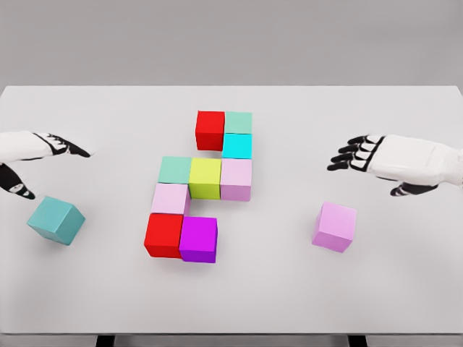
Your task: Assemble the squares on the desktop into the number 2
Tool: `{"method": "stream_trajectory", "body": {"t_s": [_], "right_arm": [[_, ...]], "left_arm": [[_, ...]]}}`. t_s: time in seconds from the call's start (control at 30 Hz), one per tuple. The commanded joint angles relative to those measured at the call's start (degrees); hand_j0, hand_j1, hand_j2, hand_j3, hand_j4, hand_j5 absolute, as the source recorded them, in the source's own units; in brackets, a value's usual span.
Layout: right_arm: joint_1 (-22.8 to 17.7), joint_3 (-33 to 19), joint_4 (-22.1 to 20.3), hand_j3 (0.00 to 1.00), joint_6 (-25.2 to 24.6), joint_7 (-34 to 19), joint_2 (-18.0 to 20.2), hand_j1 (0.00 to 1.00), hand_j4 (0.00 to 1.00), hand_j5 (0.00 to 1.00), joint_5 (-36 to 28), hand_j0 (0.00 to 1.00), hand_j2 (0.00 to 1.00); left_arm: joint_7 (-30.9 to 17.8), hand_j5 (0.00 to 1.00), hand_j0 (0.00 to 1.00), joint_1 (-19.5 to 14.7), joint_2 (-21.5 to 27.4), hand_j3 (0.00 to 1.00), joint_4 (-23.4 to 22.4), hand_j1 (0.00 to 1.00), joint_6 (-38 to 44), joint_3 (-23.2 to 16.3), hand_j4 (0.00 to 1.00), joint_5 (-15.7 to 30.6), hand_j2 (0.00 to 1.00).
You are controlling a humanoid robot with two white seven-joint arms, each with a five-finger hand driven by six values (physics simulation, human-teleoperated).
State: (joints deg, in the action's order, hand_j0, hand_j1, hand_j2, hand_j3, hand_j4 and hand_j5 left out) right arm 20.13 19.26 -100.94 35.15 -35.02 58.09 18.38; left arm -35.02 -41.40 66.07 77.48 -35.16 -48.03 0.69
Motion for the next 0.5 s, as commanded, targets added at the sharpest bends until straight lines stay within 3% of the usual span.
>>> {"method": "stream_trajectory", "body": {"t_s": [0.0,0.07,0.17,0.23,0.47], "right_arm": [[0.00,2.45,-0.05,1.00,-0.15,0.02,0.09,1.00,1.00,1.00,-0.28,1.00,1.00],[0.97,4.12,-0.13,1.00,-0.15,0.02,0.09,1.00,1.00,1.00,-0.28,1.00,1.00],[4.04,10.34,-0.13,1.00,-0.15,0.02,-0.08,1.00,1.00,1.00,-0.28,1.00,1.00],[6.59,14.40,-0.13,1.00,-0.15,0.02,-0.61,1.00,1.00,1.00,-0.19,1.00,1.00],[6.15,14.49,-0.22,1.00,-0.15,0.02,-0.08,1.00,1.00,1.00,-0.10,1.00,1.00]], "left_arm": [[0.02,1.00,1.00,0.00,4.77,1.00,1.71,1.00,0.16,-1.28,1.00,5.80,1.00],[0.02,1.00,1.00,0.18,6.09,1.00,2.24,1.00,0.16,-4.18,1.00,9.76,1.00],[0.02,1.00,1.00,1.49,8.02,1.00,6.37,1.00,0.16,-8.66,1.00,11.52,1.00],[0.02,1.00,1.00,2.73,8.29,1.00,5.76,1.00,0.16,-9.37,1.00,12.67,1.00],[0.48,1.00,1.00,3.52,9.34,1.00,5.05,1.00,0.16,-9.72,1.00,11.79,1.00]]}}
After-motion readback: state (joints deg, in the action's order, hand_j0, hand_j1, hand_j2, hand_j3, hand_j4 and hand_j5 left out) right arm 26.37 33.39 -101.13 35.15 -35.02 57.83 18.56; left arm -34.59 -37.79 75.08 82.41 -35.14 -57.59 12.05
